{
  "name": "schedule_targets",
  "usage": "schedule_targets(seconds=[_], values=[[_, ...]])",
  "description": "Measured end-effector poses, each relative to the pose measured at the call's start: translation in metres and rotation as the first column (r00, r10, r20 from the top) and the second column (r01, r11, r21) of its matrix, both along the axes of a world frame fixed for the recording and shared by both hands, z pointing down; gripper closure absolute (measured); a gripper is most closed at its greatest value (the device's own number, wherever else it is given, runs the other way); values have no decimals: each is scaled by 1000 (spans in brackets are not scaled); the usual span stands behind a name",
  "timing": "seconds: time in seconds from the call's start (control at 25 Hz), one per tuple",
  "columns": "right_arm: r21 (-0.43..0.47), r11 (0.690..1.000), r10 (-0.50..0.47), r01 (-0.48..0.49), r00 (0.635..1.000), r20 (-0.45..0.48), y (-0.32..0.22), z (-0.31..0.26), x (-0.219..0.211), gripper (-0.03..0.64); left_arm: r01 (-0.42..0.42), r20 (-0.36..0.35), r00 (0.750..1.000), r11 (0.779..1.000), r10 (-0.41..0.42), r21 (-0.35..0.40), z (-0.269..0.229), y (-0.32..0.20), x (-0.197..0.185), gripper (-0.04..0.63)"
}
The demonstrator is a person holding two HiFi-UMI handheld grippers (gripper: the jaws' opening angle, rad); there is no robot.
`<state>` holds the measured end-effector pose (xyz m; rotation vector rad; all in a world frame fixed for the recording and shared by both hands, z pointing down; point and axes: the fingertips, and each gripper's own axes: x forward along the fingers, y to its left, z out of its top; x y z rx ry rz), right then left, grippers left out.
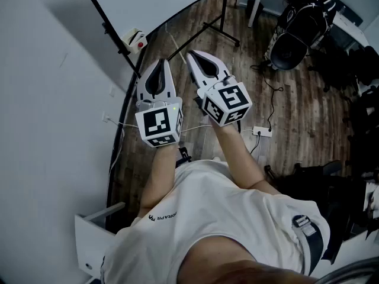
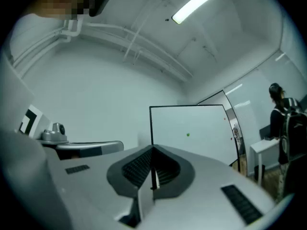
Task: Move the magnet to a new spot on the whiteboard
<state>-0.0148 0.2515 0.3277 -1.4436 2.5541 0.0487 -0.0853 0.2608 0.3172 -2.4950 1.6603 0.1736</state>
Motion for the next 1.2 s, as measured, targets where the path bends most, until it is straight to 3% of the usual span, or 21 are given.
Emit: schedule_targets(seconds=[0.28, 0.48, 0.72, 0.92, 1.2], values=[[-15, 999, -32, 31, 999, -28, 1, 6, -3, 604, 9, -3, 1000, 1000, -9, -22, 9, -1, 1, 592], [-15, 998, -66, 65, 991, -113, 2, 10, -8, 604, 19, -7, 1000, 999, -20, -29, 14, -2, 7, 592], [-30, 997, -69, 66, 993, -92, -4, 16, 15, 604, 41, -9, 999, 998, -41, -49, 23, -6, 25, 592], [-18, 996, -87, 86, 986, -139, -1, 23, 32, 604, 100, -8, 995, 993, -100, -56, 31, -4, 38, 592], [-38, 994, -104, 101, 991, -78, -10, 27, 58, 604, 108, 6, 994, 992, -108, -71, 40, -9, 62, 592]])
